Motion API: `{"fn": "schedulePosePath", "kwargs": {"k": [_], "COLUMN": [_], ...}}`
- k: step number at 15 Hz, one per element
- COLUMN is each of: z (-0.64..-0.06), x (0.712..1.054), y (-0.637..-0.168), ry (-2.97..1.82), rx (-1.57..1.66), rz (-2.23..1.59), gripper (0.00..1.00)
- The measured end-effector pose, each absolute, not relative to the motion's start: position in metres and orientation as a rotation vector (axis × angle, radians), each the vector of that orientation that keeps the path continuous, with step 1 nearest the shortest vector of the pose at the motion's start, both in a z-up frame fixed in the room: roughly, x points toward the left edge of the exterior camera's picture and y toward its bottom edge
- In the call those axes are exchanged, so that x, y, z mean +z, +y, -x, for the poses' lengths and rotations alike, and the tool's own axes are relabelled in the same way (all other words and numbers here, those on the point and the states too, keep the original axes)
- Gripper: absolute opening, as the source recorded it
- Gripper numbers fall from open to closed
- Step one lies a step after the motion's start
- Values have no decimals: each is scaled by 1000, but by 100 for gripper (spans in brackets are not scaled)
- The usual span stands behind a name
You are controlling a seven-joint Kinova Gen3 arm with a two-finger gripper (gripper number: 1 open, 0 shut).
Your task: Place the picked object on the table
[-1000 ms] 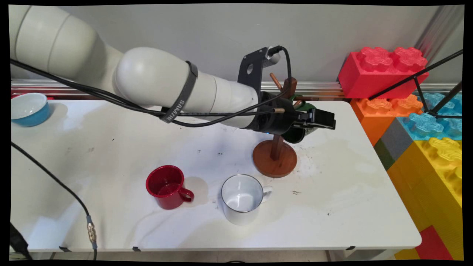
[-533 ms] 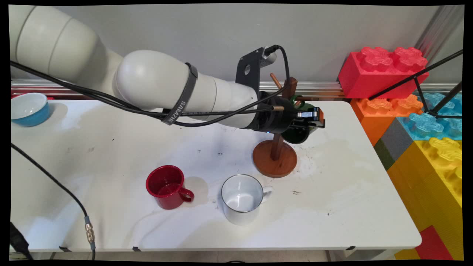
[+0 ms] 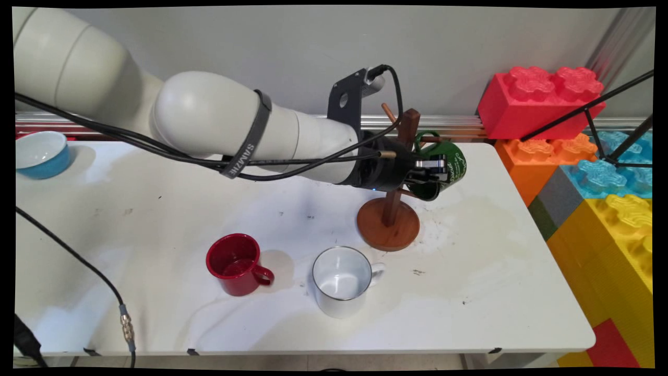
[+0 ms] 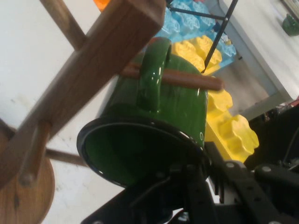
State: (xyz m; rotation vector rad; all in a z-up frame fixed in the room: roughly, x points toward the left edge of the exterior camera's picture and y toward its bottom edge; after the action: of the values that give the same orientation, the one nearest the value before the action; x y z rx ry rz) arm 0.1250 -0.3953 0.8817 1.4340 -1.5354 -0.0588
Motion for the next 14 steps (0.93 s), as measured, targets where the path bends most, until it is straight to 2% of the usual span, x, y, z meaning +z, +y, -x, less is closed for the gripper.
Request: {"fn": "schedulePosePath", "kwargs": {"k": [14], "z": [-121], "x": [931], "y": [-363], "ry": [-1493], "rx": [-185], "rz": [-1330], "gripper": [0]}}
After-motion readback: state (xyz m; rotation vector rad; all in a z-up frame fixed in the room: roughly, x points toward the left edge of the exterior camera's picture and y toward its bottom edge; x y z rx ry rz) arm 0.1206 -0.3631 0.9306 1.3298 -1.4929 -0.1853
